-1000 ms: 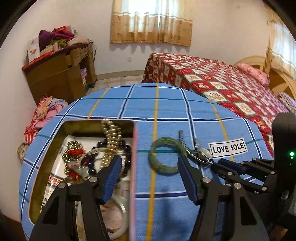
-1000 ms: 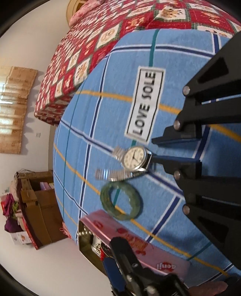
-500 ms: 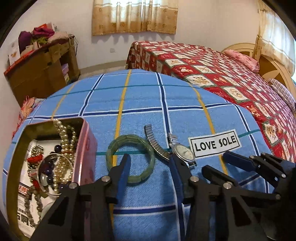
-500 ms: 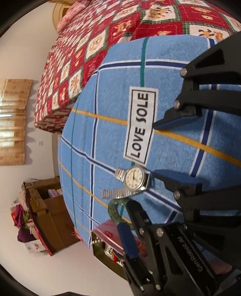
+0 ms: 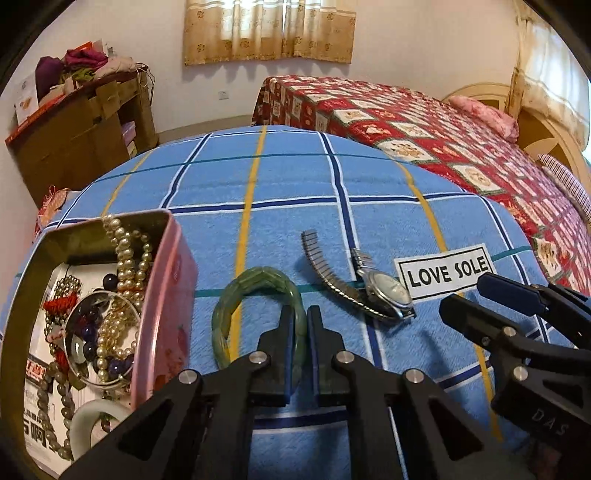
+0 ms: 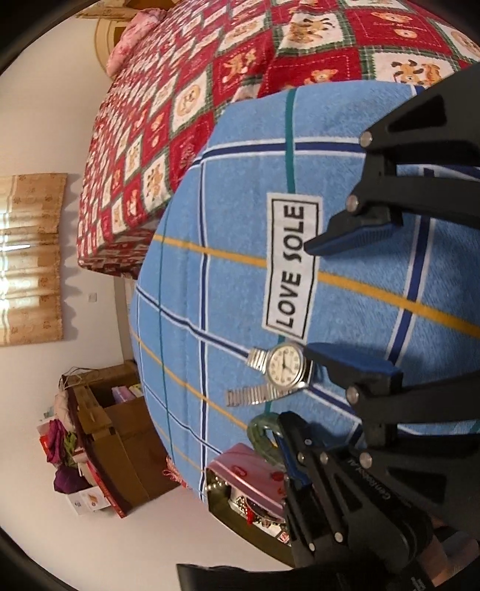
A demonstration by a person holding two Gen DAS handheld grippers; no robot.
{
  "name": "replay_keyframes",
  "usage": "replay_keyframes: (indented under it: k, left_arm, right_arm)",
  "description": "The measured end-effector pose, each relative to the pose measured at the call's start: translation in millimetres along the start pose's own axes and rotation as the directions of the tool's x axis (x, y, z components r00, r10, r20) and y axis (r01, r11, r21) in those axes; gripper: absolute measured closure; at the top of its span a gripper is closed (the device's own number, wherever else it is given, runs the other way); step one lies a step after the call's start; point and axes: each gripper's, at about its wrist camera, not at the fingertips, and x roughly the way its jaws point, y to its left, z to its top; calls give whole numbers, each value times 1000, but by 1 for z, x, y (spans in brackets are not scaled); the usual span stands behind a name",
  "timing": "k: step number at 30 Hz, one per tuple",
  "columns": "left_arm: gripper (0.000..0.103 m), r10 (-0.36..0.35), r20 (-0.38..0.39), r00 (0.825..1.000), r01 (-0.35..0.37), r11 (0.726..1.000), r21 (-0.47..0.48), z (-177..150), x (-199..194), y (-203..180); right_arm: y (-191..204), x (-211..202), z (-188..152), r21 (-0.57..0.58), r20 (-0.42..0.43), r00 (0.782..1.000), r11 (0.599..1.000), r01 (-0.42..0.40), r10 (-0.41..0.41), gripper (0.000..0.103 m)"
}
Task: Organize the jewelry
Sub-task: 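Move the left tool to the green jade bangle and close on it, then grasp the silver wristwatch with the right tool while the left tool holds the bangle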
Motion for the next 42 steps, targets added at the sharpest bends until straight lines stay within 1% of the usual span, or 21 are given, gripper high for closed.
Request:
replay_keyframes:
  k: [2, 5, 7, 10, 13, 16, 23, 25, 27, 28, 29, 31, 36, 42]
  left_arm:
    - [97, -5, 9, 1000, 5, 1000, 3, -1, -3, 1]
    - [97, -22, 30, 999, 22, 1000, -3, -2, -8, 3]
    - [97, -17, 49, 999, 17, 1000, 3, -4, -14, 5]
    - [97, -14, 65, 998, 14, 1000, 4, -6, -18, 7]
    - [97, -17, 71, 997, 18, 1000, -1, -5, -18, 8]
    - [97, -32, 76, 997, 32, 999, -4, -5, -19, 9]
    - [97, -59, 92, 994, 60, 998, -12, -7, -25, 20]
    - [97, -61, 94, 994, 63, 998, -14, -7, -25, 20]
    - [97, -62, 94, 994, 63, 998, -14, -7, -26, 23]
    - [97, -63, 95, 994, 65, 998, -15, -7, -25, 22]
    - [97, -67, 96, 993, 69, 998, -16, -7, -26, 22]
    - [97, -70, 98, 993, 72, 997, -17, -7, -26, 23]
    - [97, -66, 97, 993, 68, 998, -16, -7, -26, 23]
    - [97, -77, 108, 991, 81, 996, -29, -7, -27, 22]
  right_arm:
    - [4, 3, 2, 4, -6, 1000, 1000, -17, 17, 48]
    - [12, 5, 4, 1, -12, 999, 999, -44, 44, 48]
    - [18, 8, 6, -9, -18, 998, 998, -55, 55, 48]
    - [22, 12, 9, -10, -16, 998, 999, -53, 53, 48]
    - [23, 22, 13, 1, -35, 999, 999, -39, 39, 48]
    - [22, 29, 12, 11, -55, 998, 999, -43, 44, 48]
    - [29, 32, 12, -29, -65, 998, 999, -27, 25, 46]
    - [33, 34, 12, -49, -69, 998, 999, -19, 16, 48]
    - [36, 34, 12, -66, -70, 997, 997, -25, 20, 53]
    - [38, 34, 12, -74, -70, 997, 997, -31, 26, 59]
    - [39, 34, 11, -79, -70, 997, 996, -34, 28, 63]
    - [40, 33, 10, -87, -70, 997, 996, -35, 29, 65]
    - [41, 34, 10, -93, -70, 997, 995, -37, 31, 66]
    - [45, 30, 9, -108, -55, 998, 993, -46, 40, 67]
